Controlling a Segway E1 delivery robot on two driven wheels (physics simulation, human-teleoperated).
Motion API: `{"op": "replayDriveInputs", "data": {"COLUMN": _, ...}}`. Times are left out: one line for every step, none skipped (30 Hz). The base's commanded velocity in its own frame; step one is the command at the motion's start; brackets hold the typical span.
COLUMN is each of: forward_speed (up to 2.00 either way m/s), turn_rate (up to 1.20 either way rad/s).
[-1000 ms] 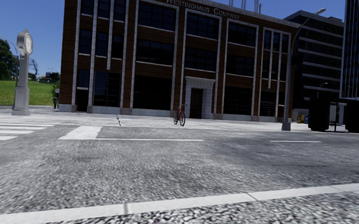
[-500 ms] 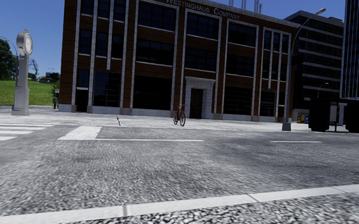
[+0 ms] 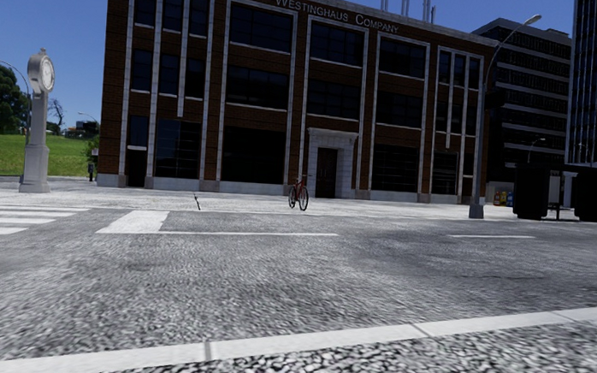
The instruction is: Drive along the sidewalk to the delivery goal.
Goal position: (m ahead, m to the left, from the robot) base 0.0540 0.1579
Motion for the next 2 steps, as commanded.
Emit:
{"op": "replayDriveInputs", "data": {"forward_speed": 0.00, "turn_rate": 0.00}}
{"op": "replayDriveInputs", "data": {"forward_speed": 0.00, "turn_rate": 0.00}}
